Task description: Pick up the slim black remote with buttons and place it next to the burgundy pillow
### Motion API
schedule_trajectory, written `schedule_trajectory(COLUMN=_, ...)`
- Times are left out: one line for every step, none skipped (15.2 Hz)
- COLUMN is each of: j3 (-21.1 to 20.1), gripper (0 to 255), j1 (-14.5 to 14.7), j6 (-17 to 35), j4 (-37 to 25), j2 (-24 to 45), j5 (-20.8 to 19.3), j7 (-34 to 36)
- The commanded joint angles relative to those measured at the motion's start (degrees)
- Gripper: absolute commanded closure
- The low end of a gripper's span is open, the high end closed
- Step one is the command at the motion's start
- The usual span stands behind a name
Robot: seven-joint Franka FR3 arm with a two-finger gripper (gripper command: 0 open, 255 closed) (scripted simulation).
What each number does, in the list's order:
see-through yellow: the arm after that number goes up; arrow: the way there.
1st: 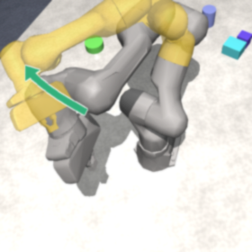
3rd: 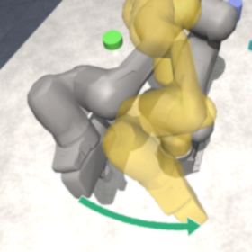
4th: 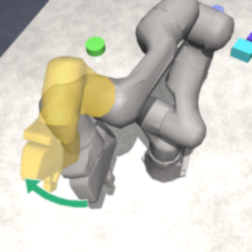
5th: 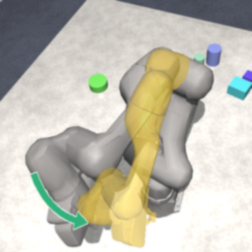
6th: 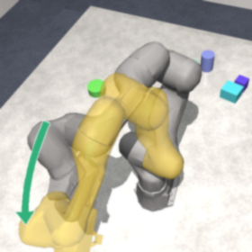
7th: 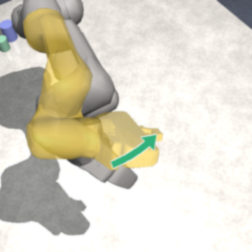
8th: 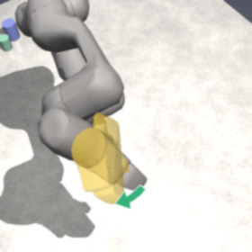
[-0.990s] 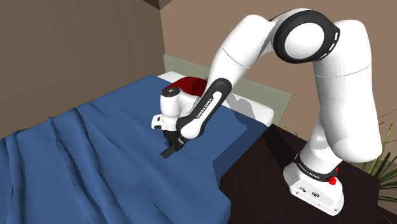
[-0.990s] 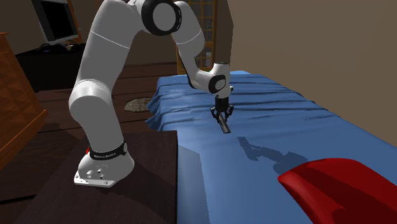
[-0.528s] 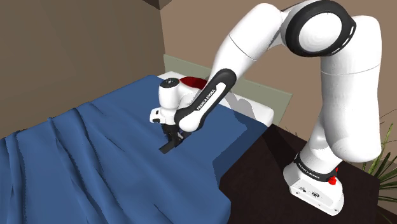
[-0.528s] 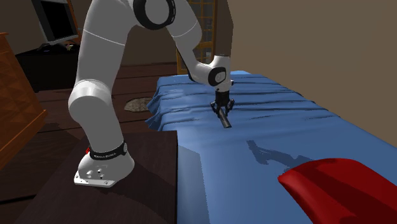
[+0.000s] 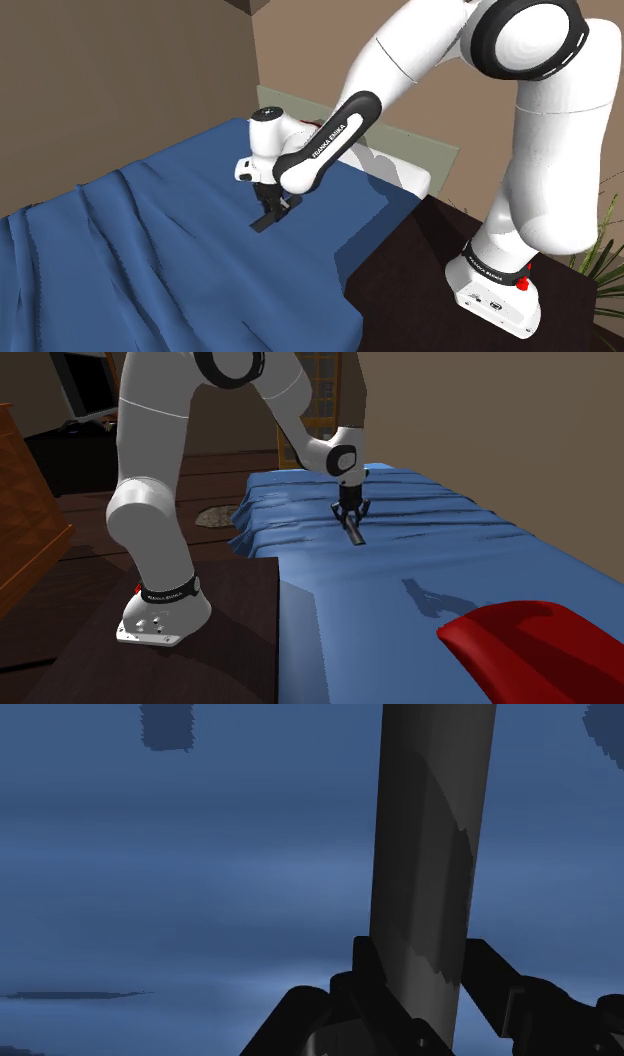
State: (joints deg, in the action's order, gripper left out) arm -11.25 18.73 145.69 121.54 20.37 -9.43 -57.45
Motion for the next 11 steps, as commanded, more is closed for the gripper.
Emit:
schedule_trajectory(j3=0.17, gripper=255, j1=-1.68, j6=0.36, j4=1.53, j2=-1.28, j5=0.68, j7=-2.27)
schedule_trajectory(j3=0.34, gripper=255, j1=-2.77, j6=0.82, j4=2.61, j2=-1.97, j5=1.07, j7=-3.75)
schedule_trajectory(j3=0.51, gripper=255, j1=-3.87, j6=1.26, j4=3.63, j2=-2.62, j5=1.46, j7=-5.26)
schedule_trajectory(j3=0.71, gripper=255, j1=-4.96, j6=1.66, j4=4.58, j2=-3.24, j5=1.87, j7=-6.80)
schedule_trajectory(j3=0.91, gripper=255, j1=-6.07, j6=2.03, j4=5.46, j2=-3.81, j5=2.27, j7=-8.37)
schedule_trajectory(j3=1.14, gripper=255, j1=-7.15, j6=2.38, j4=6.28, j2=-4.34, j5=2.69, j7=-9.96)
schedule_trajectory(j3=1.38, gripper=255, j1=-8.23, j6=2.69, j4=7.03, j2=-4.84, j5=3.11, j7=-11.58)
schedule_trajectory(j3=1.63, gripper=255, j1=-9.31, j6=2.97, j4=7.72, j2=-5.29, j5=3.54, j7=-13.22)
schedule_trajectory(j3=1.91, gripper=255, j1=-10.38, j6=3.23, j4=8.34, j2=-5.70, j5=3.96, j7=-14.88)
schedule_trajectory(j3=2.18, gripper=255, j1=-11.47, j6=3.46, j4=8.89, j2=-6.07, j5=4.38, j7=-16.55)
schedule_trajectory(j3=2.50, gripper=255, j1=-12.52, j6=3.65, j4=9.38, j2=-6.39, j5=4.81, j7=-18.25)
